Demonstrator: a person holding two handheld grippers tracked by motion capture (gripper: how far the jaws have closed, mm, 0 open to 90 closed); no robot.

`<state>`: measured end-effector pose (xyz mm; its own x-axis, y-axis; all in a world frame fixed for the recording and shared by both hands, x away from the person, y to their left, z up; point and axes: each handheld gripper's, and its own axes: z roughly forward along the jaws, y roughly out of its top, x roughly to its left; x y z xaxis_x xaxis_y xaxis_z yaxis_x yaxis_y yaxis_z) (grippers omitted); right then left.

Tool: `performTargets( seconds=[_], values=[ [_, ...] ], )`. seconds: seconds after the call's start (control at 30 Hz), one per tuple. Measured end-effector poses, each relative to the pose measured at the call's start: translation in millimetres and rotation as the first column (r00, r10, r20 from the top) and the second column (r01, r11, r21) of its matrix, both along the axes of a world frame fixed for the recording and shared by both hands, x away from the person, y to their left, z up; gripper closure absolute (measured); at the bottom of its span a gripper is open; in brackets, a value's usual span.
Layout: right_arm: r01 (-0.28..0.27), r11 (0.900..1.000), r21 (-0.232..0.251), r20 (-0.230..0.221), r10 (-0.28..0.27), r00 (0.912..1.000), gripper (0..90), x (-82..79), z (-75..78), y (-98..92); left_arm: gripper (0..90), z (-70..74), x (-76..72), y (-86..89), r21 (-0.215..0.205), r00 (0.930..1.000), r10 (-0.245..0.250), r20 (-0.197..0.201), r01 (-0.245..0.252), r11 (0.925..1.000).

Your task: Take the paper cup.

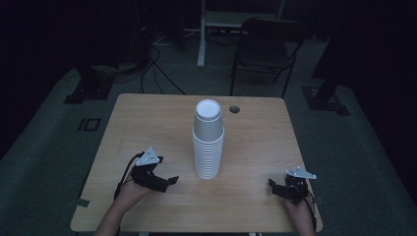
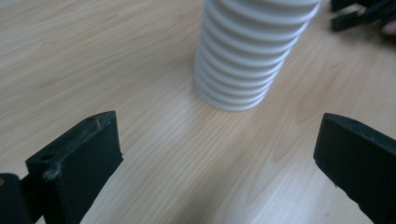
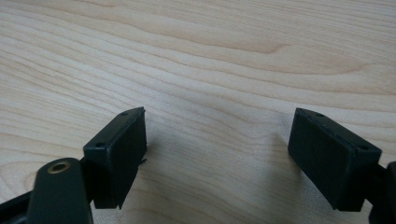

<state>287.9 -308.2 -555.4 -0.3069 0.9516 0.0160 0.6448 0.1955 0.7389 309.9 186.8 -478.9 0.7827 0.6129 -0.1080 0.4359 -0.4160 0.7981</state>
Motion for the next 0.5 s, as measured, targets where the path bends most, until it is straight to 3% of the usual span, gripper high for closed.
performTargets(
  seconds=[0.17,0.5],
  values=[
    [0.0,1.0,0.0,0.0,0.0,1.0,18.9,0.0,0.0,0.0,0.9,7.5,2.3,-8.0,-0.012,0.9995,-0.029,0.013,0.029,0.9995],
    [0.0,1.0,0.0,0.0,0.0,1.0,18.9,0.0,0.0,0.0,1.0,36.5,6.0,-25.7,-0.064,0.9943,-0.07,0.081,0.075,0.9952]
  ],
)
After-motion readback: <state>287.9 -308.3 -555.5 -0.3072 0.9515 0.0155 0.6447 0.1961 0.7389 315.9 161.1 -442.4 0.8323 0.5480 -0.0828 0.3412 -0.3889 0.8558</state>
